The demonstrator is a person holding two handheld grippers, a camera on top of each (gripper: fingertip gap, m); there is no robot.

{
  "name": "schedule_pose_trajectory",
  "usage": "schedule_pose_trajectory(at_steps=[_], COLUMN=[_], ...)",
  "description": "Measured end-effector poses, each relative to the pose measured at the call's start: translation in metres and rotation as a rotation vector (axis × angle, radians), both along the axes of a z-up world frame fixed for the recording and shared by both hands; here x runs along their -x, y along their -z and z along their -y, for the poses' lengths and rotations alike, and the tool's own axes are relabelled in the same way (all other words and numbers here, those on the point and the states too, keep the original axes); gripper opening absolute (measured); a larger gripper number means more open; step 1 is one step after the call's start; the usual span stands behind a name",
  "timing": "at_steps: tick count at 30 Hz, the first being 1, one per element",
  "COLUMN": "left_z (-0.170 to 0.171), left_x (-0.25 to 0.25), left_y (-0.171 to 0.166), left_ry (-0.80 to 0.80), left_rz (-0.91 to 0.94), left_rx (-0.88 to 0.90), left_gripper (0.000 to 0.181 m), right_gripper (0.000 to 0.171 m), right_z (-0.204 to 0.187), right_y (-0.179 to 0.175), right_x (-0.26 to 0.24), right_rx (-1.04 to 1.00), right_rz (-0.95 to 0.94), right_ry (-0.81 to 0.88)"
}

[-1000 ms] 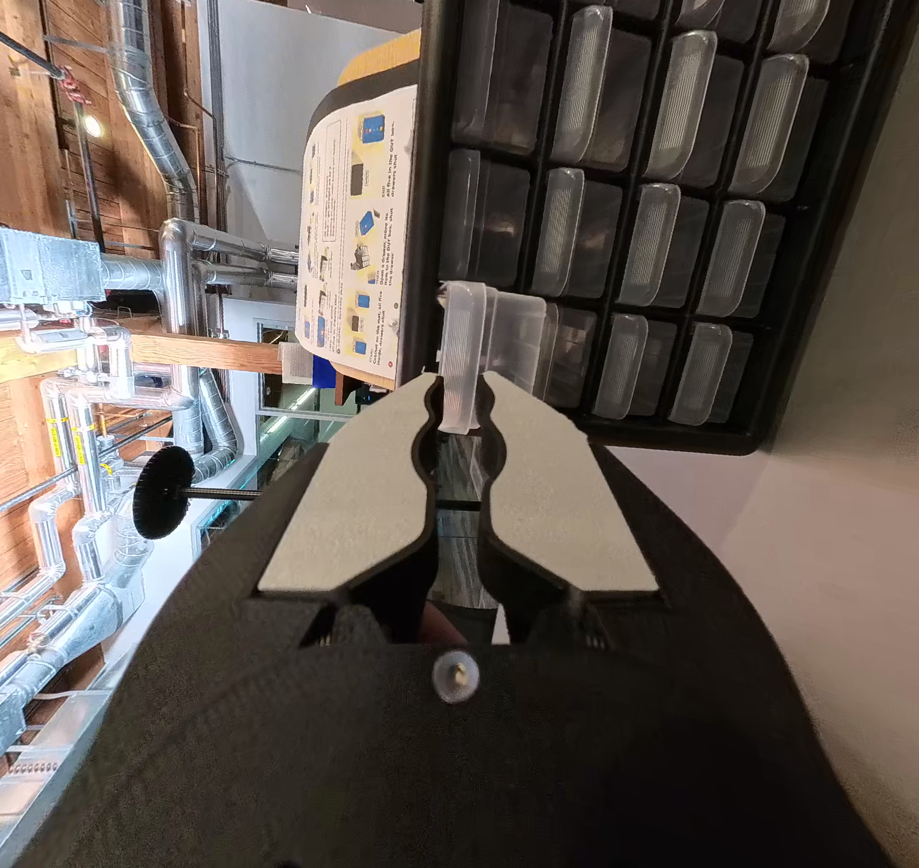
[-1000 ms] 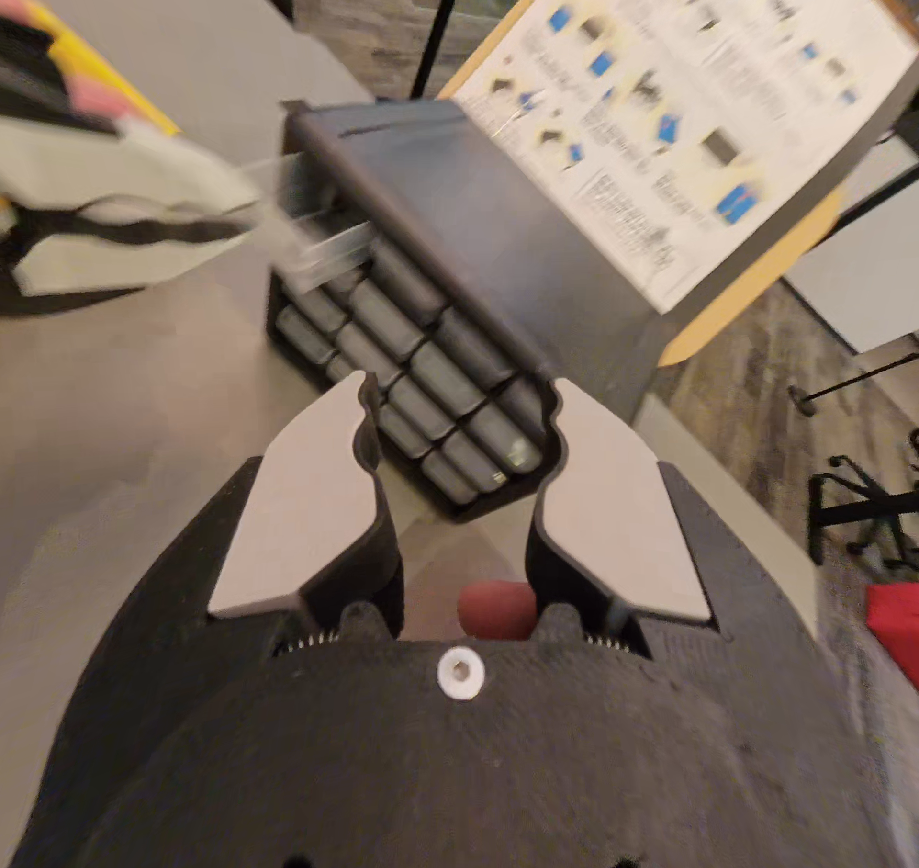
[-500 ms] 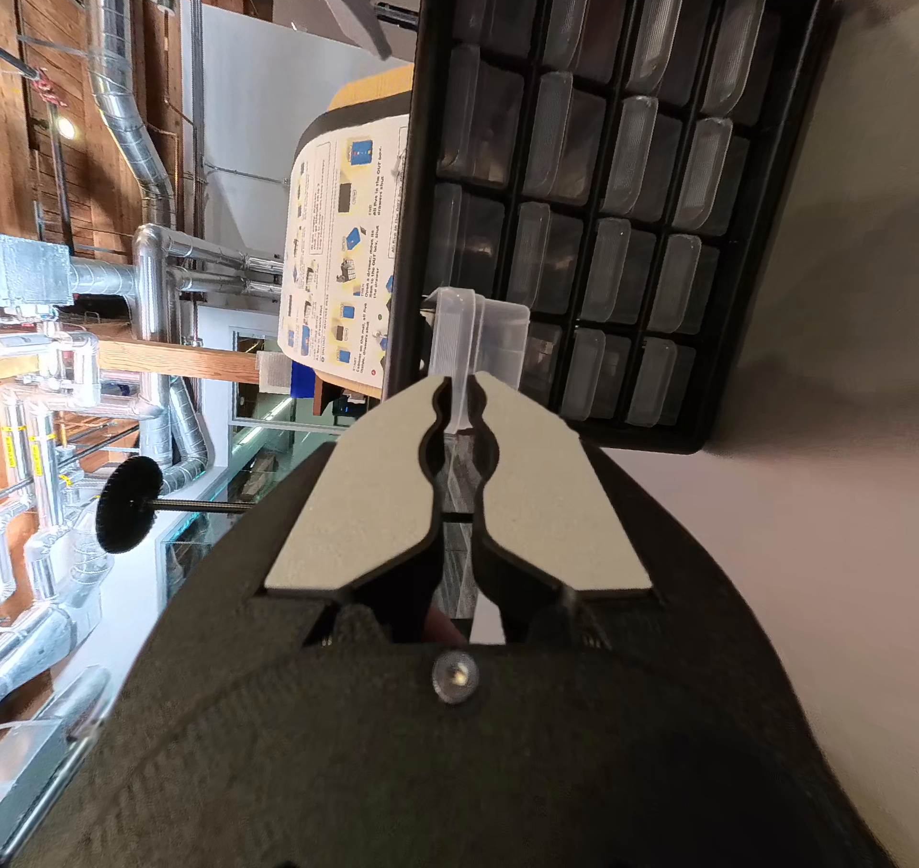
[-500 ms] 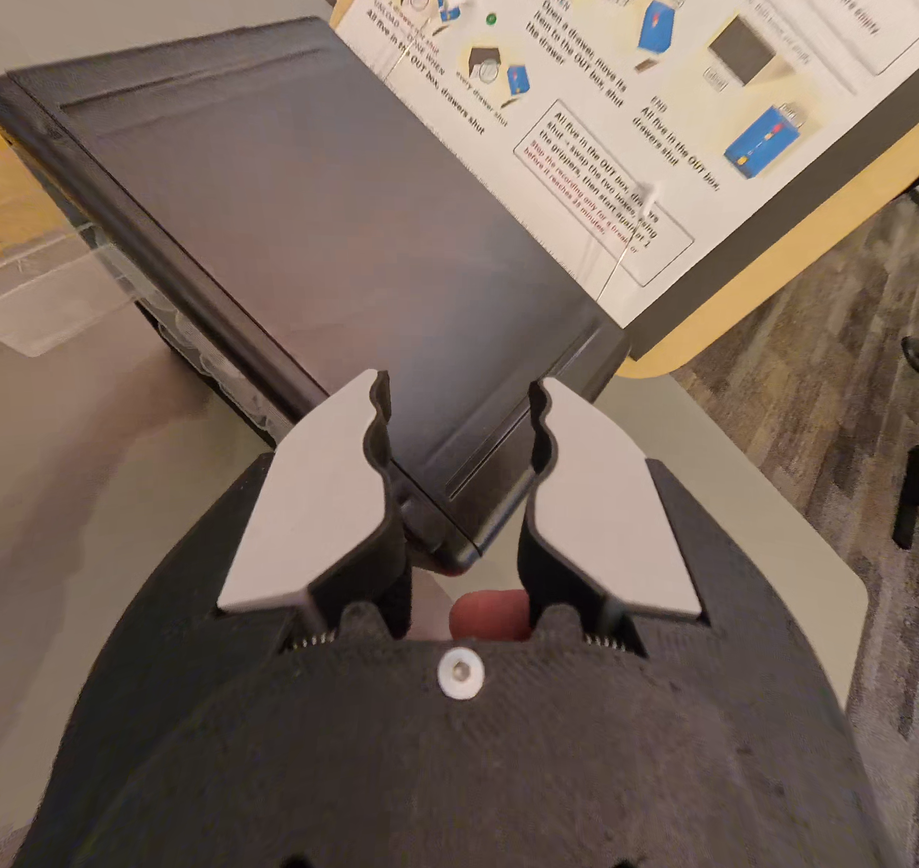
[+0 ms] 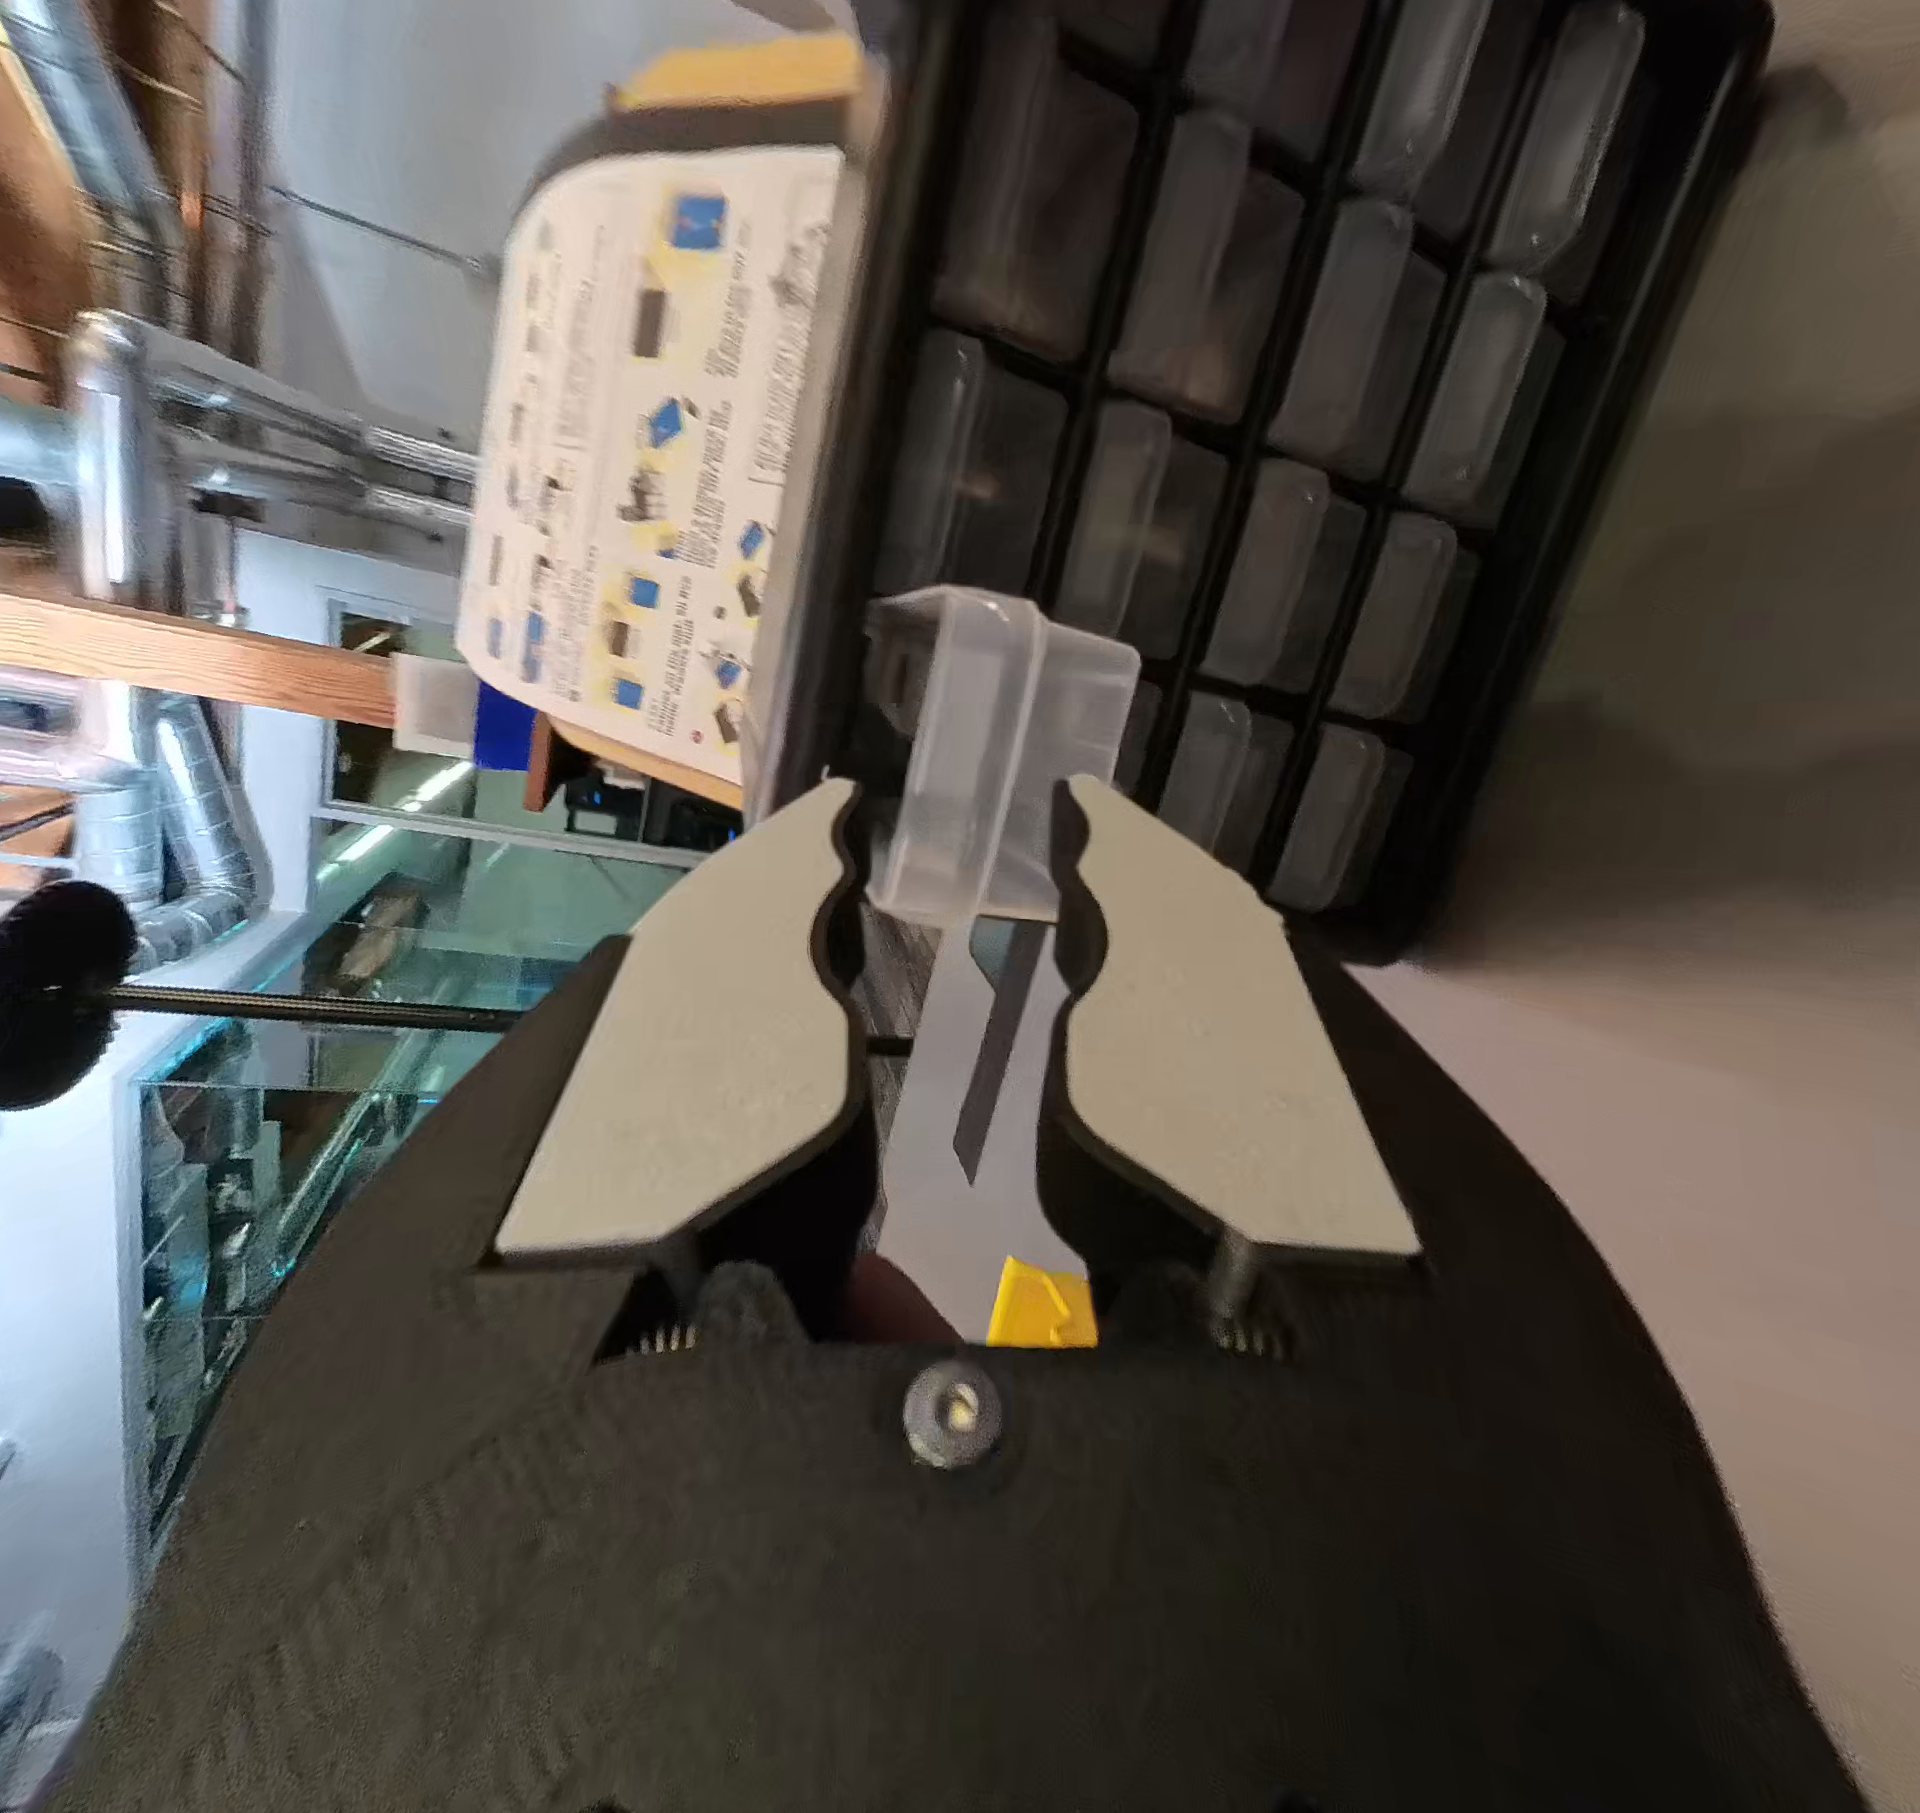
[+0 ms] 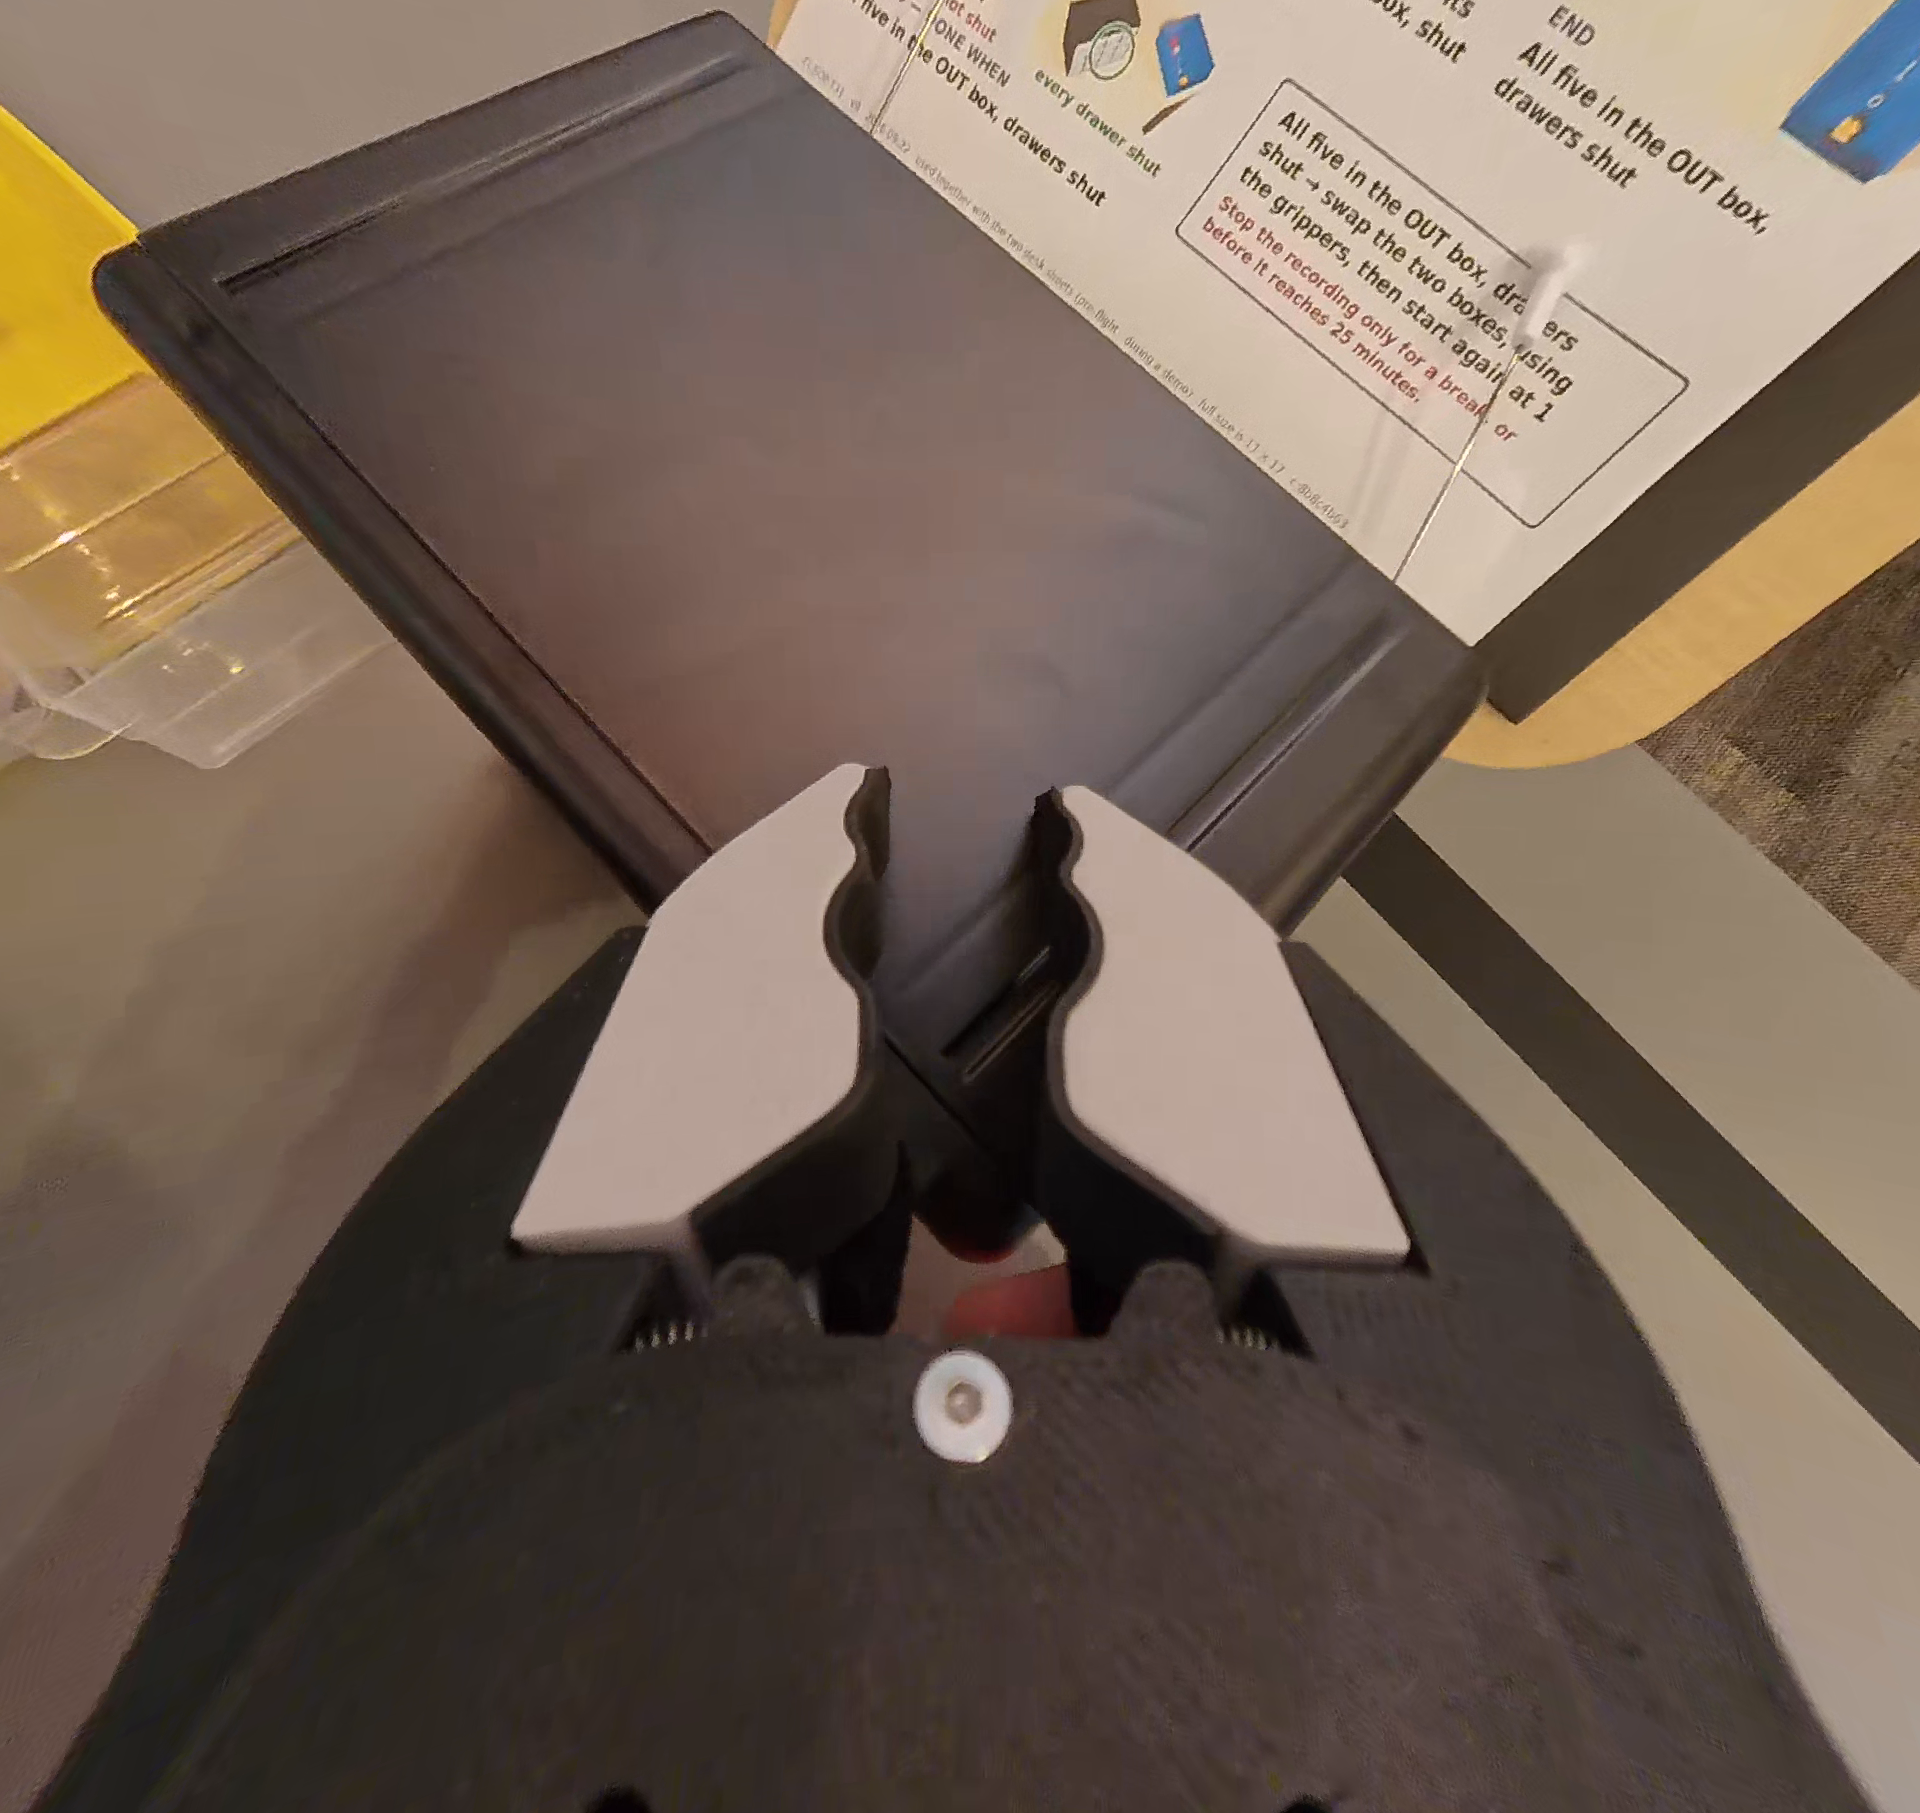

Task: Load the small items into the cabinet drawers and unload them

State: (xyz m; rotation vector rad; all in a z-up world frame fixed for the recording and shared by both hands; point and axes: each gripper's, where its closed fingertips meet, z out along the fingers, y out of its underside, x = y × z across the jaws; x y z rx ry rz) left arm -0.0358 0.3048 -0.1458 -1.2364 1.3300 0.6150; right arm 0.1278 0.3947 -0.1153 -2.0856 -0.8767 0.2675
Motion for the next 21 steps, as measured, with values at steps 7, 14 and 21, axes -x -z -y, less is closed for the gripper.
schedule_pose_trajectory(at_steps=[7, 14, 21], left_z=[0.004, 0.021, 0.028], left_x=[0.0, 0.007, 0.009], left_y=[-0.002, -0.002, 0.001], left_ry=[0.01, 0.049, 0.051], left_rz=[0.006, 0.006, 0.02], left_rx=[0.004, -0.014, -0.005], left_gripper=[0.019, 0.019, 0.031], right_gripper=[0.02, 0.016, 0.011], right_z=[-0.002, -0.003, -0.004], right_y=[0.001, 0.001, 0.001], right_x=[-0.002, -0.004, -0.005], right_rx=[0.019, 0.008, 0.005], right_rz=[0.0, 0.015, 0.015], right_ry=[-0.002, -0.011, -0.015])
